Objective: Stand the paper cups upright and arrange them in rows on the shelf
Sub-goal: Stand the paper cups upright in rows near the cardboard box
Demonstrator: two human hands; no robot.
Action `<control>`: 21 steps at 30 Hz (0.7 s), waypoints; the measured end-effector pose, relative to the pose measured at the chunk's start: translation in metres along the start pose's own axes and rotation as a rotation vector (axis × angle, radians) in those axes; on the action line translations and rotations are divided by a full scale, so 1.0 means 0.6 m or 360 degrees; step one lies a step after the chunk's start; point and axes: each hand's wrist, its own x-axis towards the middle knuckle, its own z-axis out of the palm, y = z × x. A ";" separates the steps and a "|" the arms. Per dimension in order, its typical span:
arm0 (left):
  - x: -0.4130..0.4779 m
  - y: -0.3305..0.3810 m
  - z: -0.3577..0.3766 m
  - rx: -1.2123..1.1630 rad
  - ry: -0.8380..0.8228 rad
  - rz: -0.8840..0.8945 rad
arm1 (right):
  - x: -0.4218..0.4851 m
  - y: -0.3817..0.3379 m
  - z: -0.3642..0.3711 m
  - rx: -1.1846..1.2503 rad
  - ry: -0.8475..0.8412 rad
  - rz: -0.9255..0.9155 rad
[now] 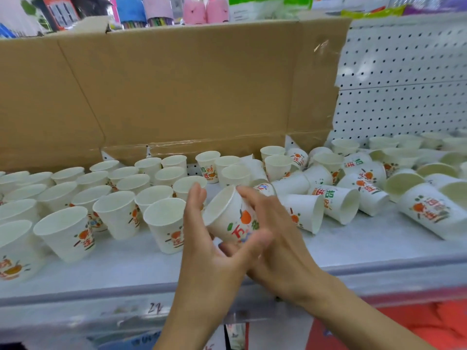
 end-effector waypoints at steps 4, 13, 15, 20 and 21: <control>0.024 -0.007 0.030 -0.0055 0.0072 -0.0043 | -0.016 0.026 -0.034 0.0028 -0.0069 -0.0045; 0.063 -0.045 0.017 0.1320 0.0103 0.0505 | -0.014 0.155 -0.131 -0.0706 -0.0265 -0.0006; 0.063 -0.052 0.014 0.1490 0.0079 0.0449 | -0.010 0.165 -0.132 -0.0885 -0.0404 -0.0036; 0.062 -0.037 0.018 0.1991 0.0177 0.0482 | -0.003 0.177 -0.133 -0.1009 -0.0468 -0.0133; 0.060 -0.030 0.028 0.2008 0.0200 0.0583 | -0.002 0.177 -0.135 -0.0975 -0.0486 -0.0129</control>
